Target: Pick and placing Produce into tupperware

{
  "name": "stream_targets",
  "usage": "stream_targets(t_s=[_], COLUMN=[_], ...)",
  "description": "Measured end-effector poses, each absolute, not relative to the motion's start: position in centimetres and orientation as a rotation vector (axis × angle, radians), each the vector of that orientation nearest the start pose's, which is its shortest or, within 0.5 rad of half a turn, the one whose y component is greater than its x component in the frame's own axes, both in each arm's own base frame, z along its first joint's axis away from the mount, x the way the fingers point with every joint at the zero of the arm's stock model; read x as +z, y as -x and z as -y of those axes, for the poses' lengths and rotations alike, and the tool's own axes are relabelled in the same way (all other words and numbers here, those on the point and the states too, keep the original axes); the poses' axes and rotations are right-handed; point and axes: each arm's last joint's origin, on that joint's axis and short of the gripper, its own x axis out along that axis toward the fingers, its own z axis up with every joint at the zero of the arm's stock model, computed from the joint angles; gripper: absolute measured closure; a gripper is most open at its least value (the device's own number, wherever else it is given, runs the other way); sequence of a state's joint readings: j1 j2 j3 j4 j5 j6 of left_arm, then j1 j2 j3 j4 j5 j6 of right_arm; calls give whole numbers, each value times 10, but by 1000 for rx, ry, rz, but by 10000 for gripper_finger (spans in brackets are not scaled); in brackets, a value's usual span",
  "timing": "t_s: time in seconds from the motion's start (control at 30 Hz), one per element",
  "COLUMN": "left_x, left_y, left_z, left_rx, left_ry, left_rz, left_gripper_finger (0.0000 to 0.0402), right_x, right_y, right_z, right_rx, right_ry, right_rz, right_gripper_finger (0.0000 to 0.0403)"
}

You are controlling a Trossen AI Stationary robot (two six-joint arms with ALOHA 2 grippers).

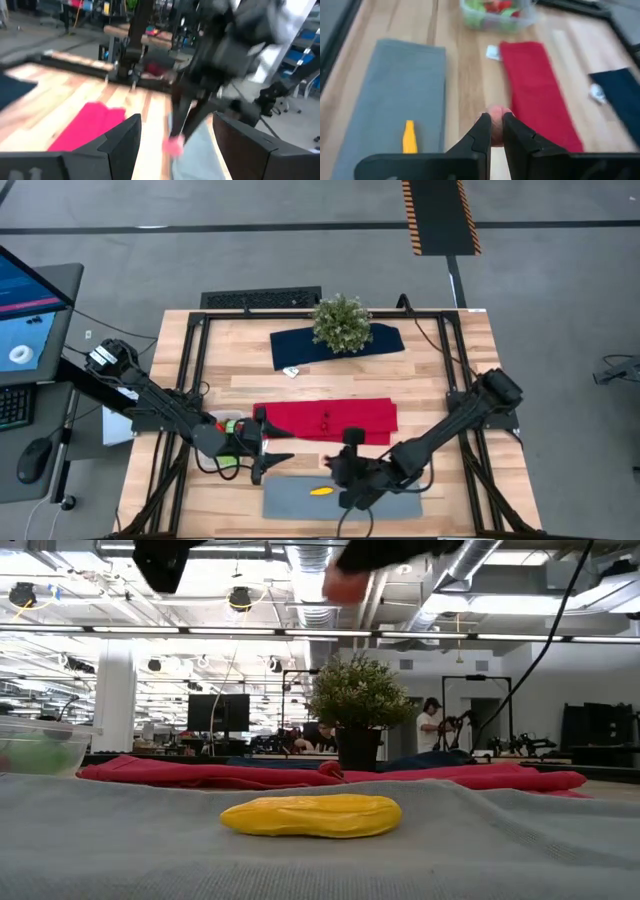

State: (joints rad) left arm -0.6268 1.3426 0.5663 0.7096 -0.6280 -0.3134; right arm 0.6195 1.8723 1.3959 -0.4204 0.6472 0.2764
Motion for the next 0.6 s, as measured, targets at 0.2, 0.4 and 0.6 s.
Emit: stream_targets(t_s=[0.2,0.4,0.6], left_x=[221,217,208], left_y=[-229,-233,-242], left_z=[140,138,136], left_rx=[26,32,18], left_ry=[318,334,336], left_rz=[-92,-103,-109], left_gripper_finger=[164,164,164], right_x=[255,266,267], right_y=[-321,-323,-329], right_z=[-218,-213,-203], right_rx=[-138,-123,-139], right_ry=[290,313,347], right_rz=[-635,-593,-599], right_gripper_finger=[344,344,344])
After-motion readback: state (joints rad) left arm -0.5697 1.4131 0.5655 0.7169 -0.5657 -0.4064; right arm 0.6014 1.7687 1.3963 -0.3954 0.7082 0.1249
